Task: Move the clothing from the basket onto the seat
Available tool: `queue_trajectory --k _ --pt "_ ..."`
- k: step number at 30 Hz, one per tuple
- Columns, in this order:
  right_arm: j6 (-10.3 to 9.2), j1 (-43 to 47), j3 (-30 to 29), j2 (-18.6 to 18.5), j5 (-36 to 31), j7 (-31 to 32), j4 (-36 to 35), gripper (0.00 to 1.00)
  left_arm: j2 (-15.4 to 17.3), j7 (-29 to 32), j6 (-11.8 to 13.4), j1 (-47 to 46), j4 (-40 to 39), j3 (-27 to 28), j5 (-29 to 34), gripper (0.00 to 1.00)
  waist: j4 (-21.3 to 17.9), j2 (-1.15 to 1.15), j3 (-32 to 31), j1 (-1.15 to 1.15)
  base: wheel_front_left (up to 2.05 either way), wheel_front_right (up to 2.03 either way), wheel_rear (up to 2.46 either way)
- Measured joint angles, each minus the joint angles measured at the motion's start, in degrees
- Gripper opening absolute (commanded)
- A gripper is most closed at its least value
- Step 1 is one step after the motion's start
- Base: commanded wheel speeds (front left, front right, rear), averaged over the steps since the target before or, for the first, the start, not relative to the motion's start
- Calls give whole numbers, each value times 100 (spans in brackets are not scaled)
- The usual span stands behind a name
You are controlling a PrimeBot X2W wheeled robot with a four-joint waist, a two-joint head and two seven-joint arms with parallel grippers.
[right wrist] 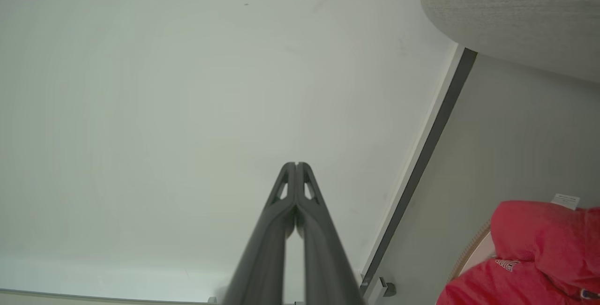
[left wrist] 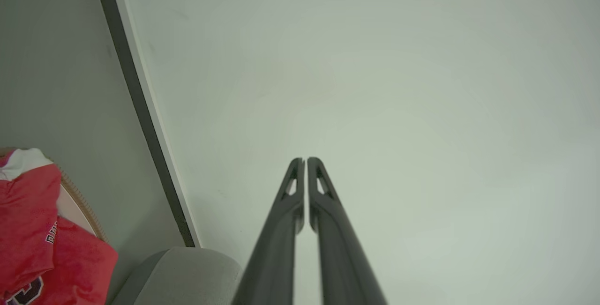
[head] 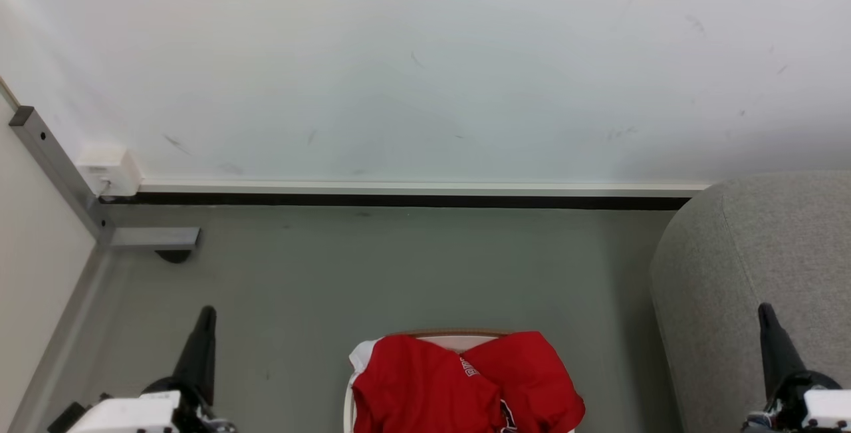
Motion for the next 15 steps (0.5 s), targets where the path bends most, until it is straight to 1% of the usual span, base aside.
queue_trajectory --k 6,11,15 --pt "0 224 55 144 -1 7 160 100 -59 -40 0 207 207 -27 2 100 0 0 1 0 0 0 0" --pt "0 225 65 169 -37 -93 48 100 -58 -167 -2 202 133 -83 23 100 -3 0 2 0 0 0 0" --pt "0 229 80 214 -141 -146 -46 100 -56 -309 -9 199 42 -124 155 100 -6 0 3 0 0 0 0"
